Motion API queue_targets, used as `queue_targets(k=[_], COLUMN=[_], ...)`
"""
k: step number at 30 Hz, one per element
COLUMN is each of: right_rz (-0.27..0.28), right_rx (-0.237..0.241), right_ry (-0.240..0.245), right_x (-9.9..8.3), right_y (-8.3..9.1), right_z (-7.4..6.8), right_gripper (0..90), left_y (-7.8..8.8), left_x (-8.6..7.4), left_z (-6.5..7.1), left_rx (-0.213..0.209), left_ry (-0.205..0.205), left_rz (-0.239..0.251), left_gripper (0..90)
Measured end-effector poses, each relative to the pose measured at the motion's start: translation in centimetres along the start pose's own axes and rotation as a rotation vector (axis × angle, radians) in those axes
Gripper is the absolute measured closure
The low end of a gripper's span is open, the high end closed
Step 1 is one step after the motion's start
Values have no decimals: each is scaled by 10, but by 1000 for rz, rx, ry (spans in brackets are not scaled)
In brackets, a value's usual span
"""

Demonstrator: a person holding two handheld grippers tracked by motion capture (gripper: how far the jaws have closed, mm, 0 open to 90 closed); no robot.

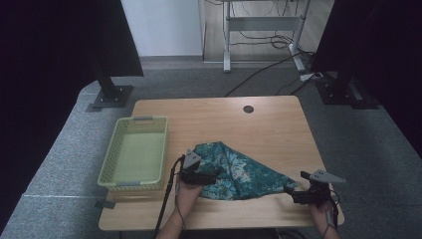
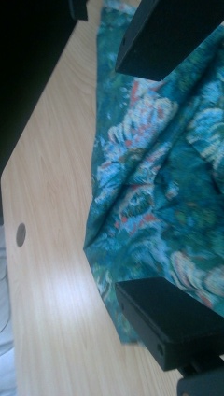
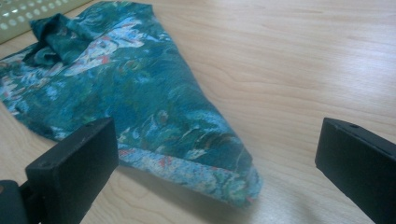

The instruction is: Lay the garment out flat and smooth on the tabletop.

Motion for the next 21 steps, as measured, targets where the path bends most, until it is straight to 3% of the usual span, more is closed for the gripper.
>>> queue_targets(k=[2, 7, 14, 21], right_rz=[-4, -20, -52, -50], right_rx=[0, 20, 3, 28], right_ry=[0, -10, -2, 23], right_x=[0, 0, 0, 0], right_y=[0, -2, -5, -5], right_z=[0, 1, 0, -2], right_gripper=[0, 0, 0, 0], left_y=[7, 19, 34, 48], left_x=[-4, -13, -35, -53], left_z=[-1, -8, -7, -11], left_rx=[11, 2, -24, -19], left_ry=[-13, 26, 25, 37], left_rz=[21, 36, 26, 20], left_gripper=[0, 0, 0, 0])
Point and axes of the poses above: each handheld gripper's, and its own axes: y roughly backward along the jaws, x roughly out of its top, z roughly to its right, the point moved 3 cm from there along -y, roughly forward along the jaws, and after that the axes turned 13 degrees about y, right-handed, at the moved point
